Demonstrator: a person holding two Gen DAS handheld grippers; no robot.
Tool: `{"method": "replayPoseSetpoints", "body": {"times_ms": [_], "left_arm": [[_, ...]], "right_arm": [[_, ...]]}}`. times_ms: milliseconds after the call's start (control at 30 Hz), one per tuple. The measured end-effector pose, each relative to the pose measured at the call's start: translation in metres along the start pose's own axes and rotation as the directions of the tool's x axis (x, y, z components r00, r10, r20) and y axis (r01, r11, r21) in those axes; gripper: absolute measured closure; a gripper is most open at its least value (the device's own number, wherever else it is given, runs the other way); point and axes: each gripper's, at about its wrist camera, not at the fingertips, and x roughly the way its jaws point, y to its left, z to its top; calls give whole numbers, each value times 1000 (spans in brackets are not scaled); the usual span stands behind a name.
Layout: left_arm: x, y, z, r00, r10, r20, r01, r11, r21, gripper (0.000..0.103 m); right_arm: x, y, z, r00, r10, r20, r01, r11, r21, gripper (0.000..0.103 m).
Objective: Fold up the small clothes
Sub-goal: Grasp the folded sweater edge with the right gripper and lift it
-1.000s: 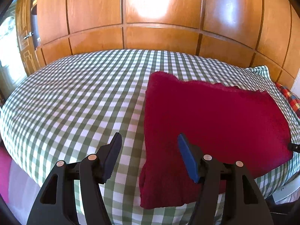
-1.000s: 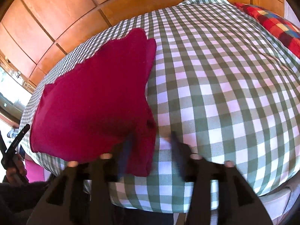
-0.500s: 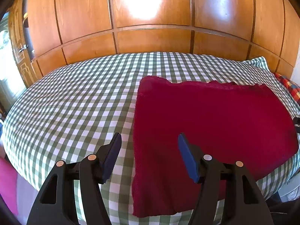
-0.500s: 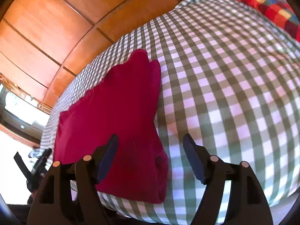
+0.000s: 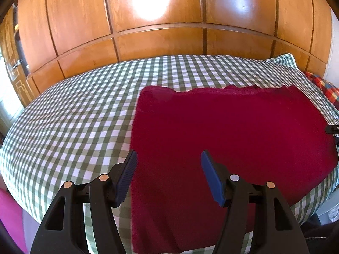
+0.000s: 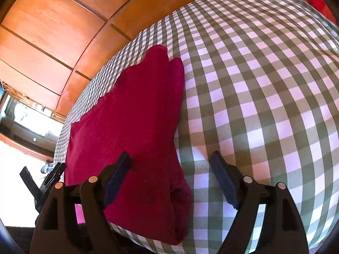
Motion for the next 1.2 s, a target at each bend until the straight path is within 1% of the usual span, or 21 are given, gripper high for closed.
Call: {"method": "replayPoseSetpoints", "body": {"times_ms": [100,133,233,300,433,500,633,733,900,967,1067,1200], "left_arm": [[4,-5,2,1000,-24,-9,25,1000,9,41],[7,-8,4,999,-40,-12,40,999,12,41],[13,-16,12,995,-101,-18,101,995,5,41],[17,-24,19,990,-138,-23,138,990,7,41],[29,-53,29,983,-182,-32,184,981,62,41],[34,-71,32,976,-213,-42,216,972,94,41],[41,-94,32,973,-224,-56,230,963,139,41],[48,-101,33,974,-218,-65,225,962,156,41],[53,-103,33,974,-214,-76,224,962,158,41],[52,-103,32,974,-211,-76,221,963,156,41],[54,-102,31,974,-212,-79,223,962,155,41],[54,-101,31,973,-217,-76,226,963,146,40]], "right_arm": [[1,0,-1,1000,15,-10,-16,1000,-5,24],[2,1,-1,999,32,-16,-32,999,-6,24],[9,7,-2,998,58,-33,-59,998,-15,32],[14,11,-2,996,76,-42,-77,997,-22,34],[23,17,-1,994,101,-51,-102,994,-29,36],[26,17,0,992,112,-51,-113,993,-26,37],[28,15,2,990,128,-52,-129,991,-18,45],[26,10,4,990,129,-56,-130,991,-14,51],[23,5,4,989,131,-65,-133,991,-20,59],[23,7,3,989,132,-68,-134,991,-19,64],[23,13,3,989,128,-68,-130,991,-19,69],[22,21,4,992,114,-62,-116,993,-21,73]]}}
